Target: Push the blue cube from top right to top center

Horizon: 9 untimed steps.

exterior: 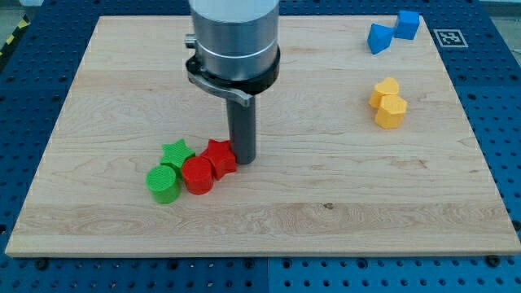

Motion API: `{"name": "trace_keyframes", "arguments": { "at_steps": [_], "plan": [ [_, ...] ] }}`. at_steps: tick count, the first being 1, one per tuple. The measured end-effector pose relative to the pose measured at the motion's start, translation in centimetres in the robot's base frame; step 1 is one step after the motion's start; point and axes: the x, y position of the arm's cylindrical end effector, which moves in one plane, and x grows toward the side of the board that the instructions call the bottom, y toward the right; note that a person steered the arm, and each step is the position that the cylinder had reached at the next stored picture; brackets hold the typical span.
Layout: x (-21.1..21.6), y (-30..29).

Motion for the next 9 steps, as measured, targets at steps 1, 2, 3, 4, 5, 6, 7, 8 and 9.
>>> {"name": "trace_keyframes", "arguments": {
  "at_steps": [1,2,3,4,5,6,7,8,9],
  "plan": [
    [0.8,-0.5],
    [1.5,-0.9],
    [-1.2,0.9],
    [-2.1,4.9],
    [-2.1,10.6],
    [-2.4,17.2],
    [-2.8,20.5],
    [-4.2,24.1],
    [-5.1,26.2]
  ]
}}
